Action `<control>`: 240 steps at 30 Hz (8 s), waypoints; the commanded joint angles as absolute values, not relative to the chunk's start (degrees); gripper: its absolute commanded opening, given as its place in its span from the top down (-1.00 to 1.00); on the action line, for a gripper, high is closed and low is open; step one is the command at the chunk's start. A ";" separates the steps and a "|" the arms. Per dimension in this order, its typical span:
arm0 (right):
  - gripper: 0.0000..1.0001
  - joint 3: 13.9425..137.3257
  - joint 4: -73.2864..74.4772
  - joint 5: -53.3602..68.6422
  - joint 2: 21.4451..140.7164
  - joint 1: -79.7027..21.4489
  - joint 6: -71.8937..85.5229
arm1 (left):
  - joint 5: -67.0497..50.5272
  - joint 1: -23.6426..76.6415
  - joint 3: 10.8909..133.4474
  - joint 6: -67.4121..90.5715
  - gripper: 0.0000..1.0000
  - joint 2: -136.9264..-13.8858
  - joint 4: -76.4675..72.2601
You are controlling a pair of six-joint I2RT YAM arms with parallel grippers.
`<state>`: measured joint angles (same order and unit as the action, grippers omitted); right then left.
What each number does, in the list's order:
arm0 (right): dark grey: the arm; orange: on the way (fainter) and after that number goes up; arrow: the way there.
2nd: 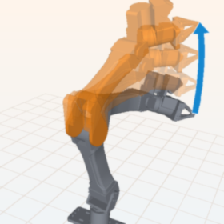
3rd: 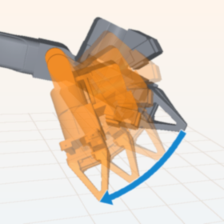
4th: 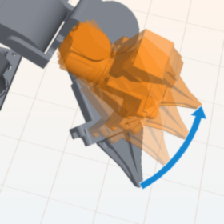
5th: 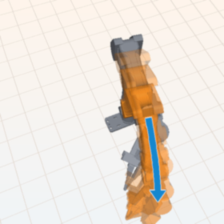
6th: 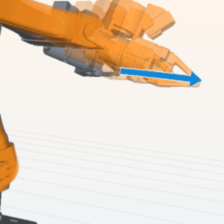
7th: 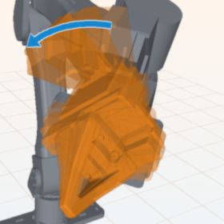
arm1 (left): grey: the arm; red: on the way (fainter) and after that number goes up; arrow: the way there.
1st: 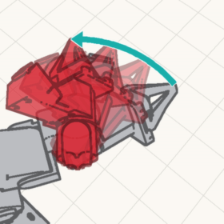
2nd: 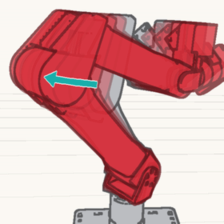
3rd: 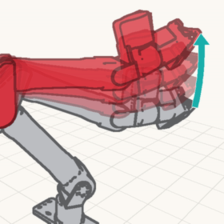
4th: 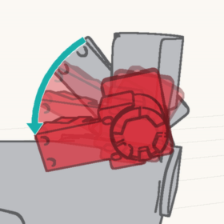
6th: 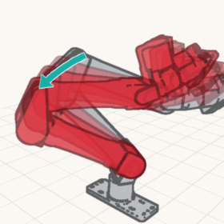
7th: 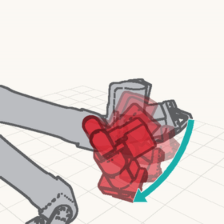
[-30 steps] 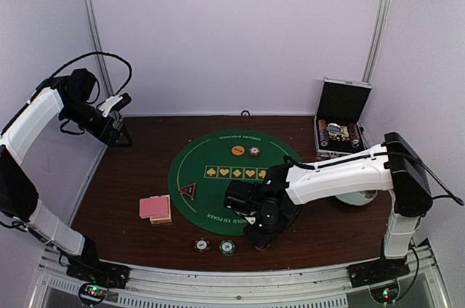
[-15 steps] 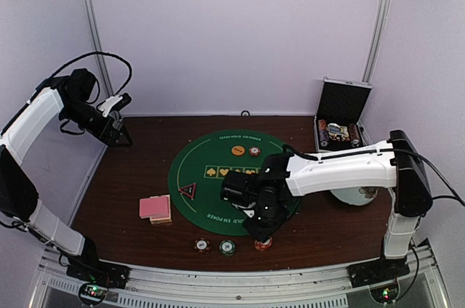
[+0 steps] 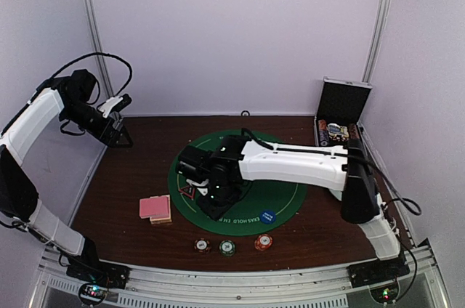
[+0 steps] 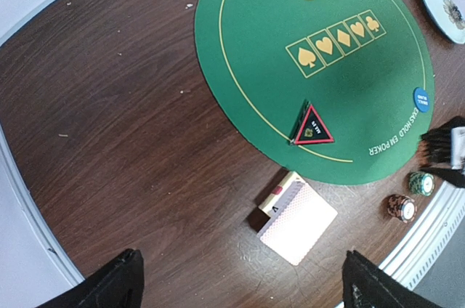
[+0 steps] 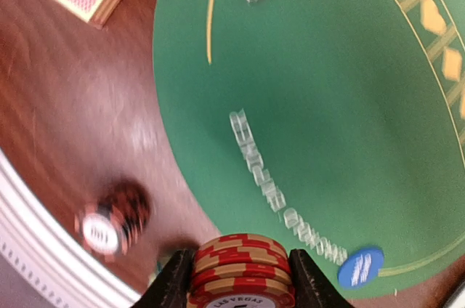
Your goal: Distribute texas hold em gaming equipment
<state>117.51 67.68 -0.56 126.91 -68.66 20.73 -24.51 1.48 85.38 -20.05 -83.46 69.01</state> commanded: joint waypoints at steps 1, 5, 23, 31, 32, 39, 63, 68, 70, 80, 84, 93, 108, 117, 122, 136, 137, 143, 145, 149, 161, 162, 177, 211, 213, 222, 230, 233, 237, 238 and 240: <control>0.46 131.11 68.82 -0.81 137.71 -67.51 16.35 | -25.50 1.05 84.98 -20.16 -0.95 -82.80 67.58; 0.45 143.13 68.73 -0.18 147.24 -66.23 15.17 | -25.85 1.05 85.15 -19.99 -0.95 -82.68 67.57; 0.33 145.99 61.76 5.36 153.86 -63.05 16.94 | -25.18 1.05 85.06 -20.23 -0.95 -82.08 67.50; -0.23 146.22 61.45 5.50 154.69 -62.29 17.16 | -25.05 1.05 85.17 -20.28 -0.95 -82.41 67.57; -0.28 146.25 61.55 5.41 154.39 -62.31 17.12 | -24.98 1.05 85.24 -20.30 -0.95 -82.37 67.51; -0.36 145.97 62.98 3.48 149.47 -61.71 16.30 | -25.30 1.05 85.08 -20.21 -0.95 -82.35 67.54; -0.68 82.21 60.96 3.82 101.63 -66.02 27.12 | -26.12 1.05 85.49 -20.30 -0.95 -83.11 67.62; -0.74 80.39 58.85 5.22 103.97 -67.17 27.71 | -25.96 1.05 85.60 -20.21 -0.95 -82.85 67.59; -0.74 79.94 57.41 5.94 105.04 -67.22 27.86 | -25.77 1.05 85.61 -20.26 -0.95 -82.73 67.67; -0.73 79.01 55.32 6.96 109.27 -67.14 26.34 | -25.19 1.05 85.91 -20.60 -0.95 -82.45 68.28; -0.70 77.60 54.38 7.12 109.83 -67.14 26.28 | -25.05 1.05 86.00 -20.72 -0.95 -82.44 68.25; -0.46 75.75 52.43 8.28 110.57 -67.07 26.63 | -24.84 1.05 86.90 -20.74 -0.95 -82.71 68.67; -0.06 74.96 51.74 8.65 110.69 -67.10 26.98 | -24.43 1.05 87.10 -20.99 -0.95 -82.63 68.74; 0.30 75.94 53.28 8.07 109.85 -67.09 26.76 | -24.34 1.05 86.76 -21.17 -0.95 -82.55 68.78; 0.34 77.39 56.16 7.20 108.46 -67.08 26.25 | -24.26 1.05 86.75 -21.26 -0.95 -82.46 68.73; 0.42 85.82 65.64 1.61 105.30 -63.03 24.08 | -24.87 1.05 86.66 -21.19 -0.95 -82.75 68.75; 0.42 85.87 65.63 1.20 105.46 -61.61 23.74 | -24.83 1.05 86.66 -21.18 -0.95 -82.65 68.77; 0.42 84.98 62.76 0.26 107.50 -54.46 21.77 | -24.69 1.05 86.53 -21.36 -0.95 -82.39 68.74; 0.42 85.02 61.75 0.26 108.25 -52.44 21.11 | -24.81 1.05 86.57 -21.28 -0.95 -82.37 68.73; 0.42 84.72 59.84 0.26 109.94 -49.82 20.35 | -24.68 1.05 86.66 -21.26 -0.95 -82.26 68.77; 0.42 79.38 54.33 1.12 113.48 -49.01 21.26 | -24.80 1.05 86.83 -21.35 -0.95 -82.94 68.73; 0.42 79.02 54.02 1.14 113.55 -48.96 21.39 | -24.81 1.05 86.84 -21.34 -0.95 -82.89 68.73; -0.04 77.92 52.36 0.85 113.95 -48.48 21.80 | -24.78 1.05 86.62 -21.35 -0.95 -82.86 68.73; -0.86 101.34 61.39 4.27 115.11 -72.95 14.43 | -25.01 1.05 86.28 -21.97 -0.95 -81.56 69.62; -0.87 102.04 61.65 5.22 116.42 -73.57 12.93 | -24.96 1.05 86.22 -21.96 -0.95 -81.38 69.69; -0.86 103.90 62.04 9.07 120.71 -74.62 9.53 | -24.69 1.05 86.82 -22.01 -0.95 -81.50 70.18; -0.78 104.07 61.36 9.55 123.66 -74.59 8.68 | -23.84 1.05 86.47 -22.75 -0.95 -81.06 70.63; -0.70 104.44 61.15 9.37 124.44 -74.62 8.66 | -23.51 1.05 86.14 -23.07 -0.95 -80.68 70.66; -0.58 104.20 60.61 9.27 124.88 -74.60 8.85 | -23.34 1.05 86.21 -23.20 -0.95 -80.33 70.62; -0.54 104.01 60.42 9.25 124.94 -74.62 8.87 | -23.31 1.05 86.30 -23.19 -0.95 -80.31 70.66; -0.48 103.68 60.05 9.19 124.90 -74.62 9.05 | -23.42 1.05 86.52 -23.20 -0.95 -80.33 70.71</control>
<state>102.83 61.32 9.21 124.51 -74.28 9.02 -23.70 1.48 85.56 -22.22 -81.54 70.59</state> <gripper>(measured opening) 0.769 0.976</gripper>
